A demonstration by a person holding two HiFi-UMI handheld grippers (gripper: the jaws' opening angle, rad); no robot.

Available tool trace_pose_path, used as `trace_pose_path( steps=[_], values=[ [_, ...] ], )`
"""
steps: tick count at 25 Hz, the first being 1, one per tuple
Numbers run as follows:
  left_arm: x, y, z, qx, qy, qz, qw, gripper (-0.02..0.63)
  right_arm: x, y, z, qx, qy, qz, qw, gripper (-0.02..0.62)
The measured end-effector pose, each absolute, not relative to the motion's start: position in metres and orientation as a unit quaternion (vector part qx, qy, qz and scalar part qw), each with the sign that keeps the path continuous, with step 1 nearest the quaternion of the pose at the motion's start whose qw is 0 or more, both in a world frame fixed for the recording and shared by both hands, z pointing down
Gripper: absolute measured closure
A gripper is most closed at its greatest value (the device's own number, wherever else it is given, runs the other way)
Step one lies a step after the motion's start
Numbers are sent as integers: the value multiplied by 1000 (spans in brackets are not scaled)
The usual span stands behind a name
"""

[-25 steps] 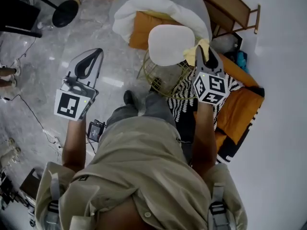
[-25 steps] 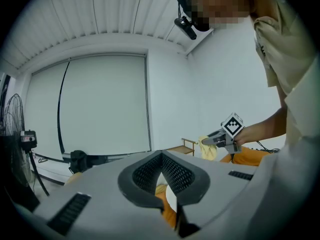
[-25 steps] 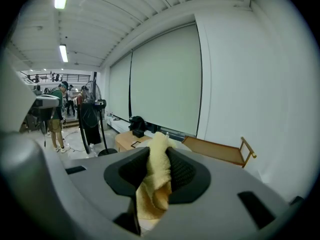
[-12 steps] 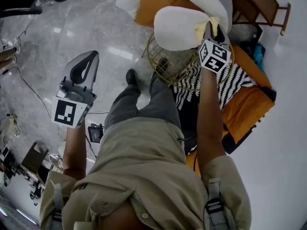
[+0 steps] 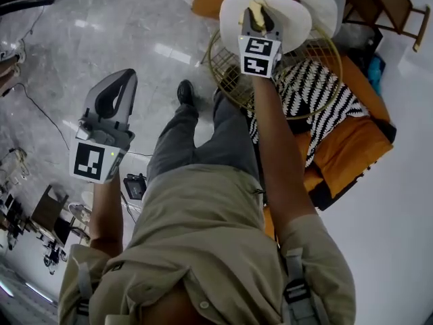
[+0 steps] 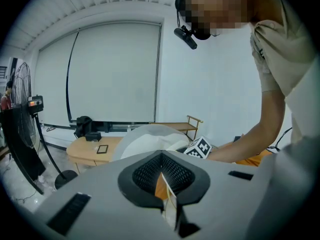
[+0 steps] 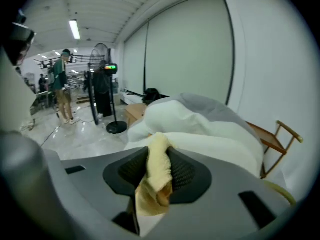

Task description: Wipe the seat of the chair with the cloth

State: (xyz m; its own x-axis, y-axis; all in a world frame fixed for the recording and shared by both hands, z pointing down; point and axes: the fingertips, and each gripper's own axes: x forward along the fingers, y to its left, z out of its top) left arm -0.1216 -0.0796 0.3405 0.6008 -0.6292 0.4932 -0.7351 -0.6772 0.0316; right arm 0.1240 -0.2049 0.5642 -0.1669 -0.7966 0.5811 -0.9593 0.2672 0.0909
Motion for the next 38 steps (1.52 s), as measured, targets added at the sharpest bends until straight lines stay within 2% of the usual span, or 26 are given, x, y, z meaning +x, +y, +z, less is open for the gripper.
trace_pose_path(
  steps=[3, 7, 10, 16, 22, 28, 36, 38],
  values=[
    [-116, -80, 344, 888, -379, 232, 117, 591, 70, -202, 572, 533, -784, 144, 284, 463],
    [-110, -83, 349, 890, -374, 232, 118, 591, 71, -200, 578, 525, -786, 142, 292, 462],
    [-105, -83, 352, 893, -368, 231, 119, 591, 122, -197, 582, 554, -762, 136, 307, 462],
    [-91, -88, 354, 896, -367, 218, 124, 591, 284, -177, 563, 678, -648, 117, 326, 460],
    [-83, -97, 348, 898, -375, 193, 126, 591, 299, -167, 556, 684, -640, 103, 335, 463],
    [-98, -86, 363, 894, -363, 232, 125, 591, 255, -174, 571, 669, -659, 119, 323, 465],
    [-108, -84, 372, 888, -372, 236, 132, 591, 77, -188, 627, 532, -764, 136, 339, 465],
    [-111, -81, 374, 886, -374, 238, 134, 591, 52, -184, 631, 511, -777, 136, 340, 465]
  ],
)
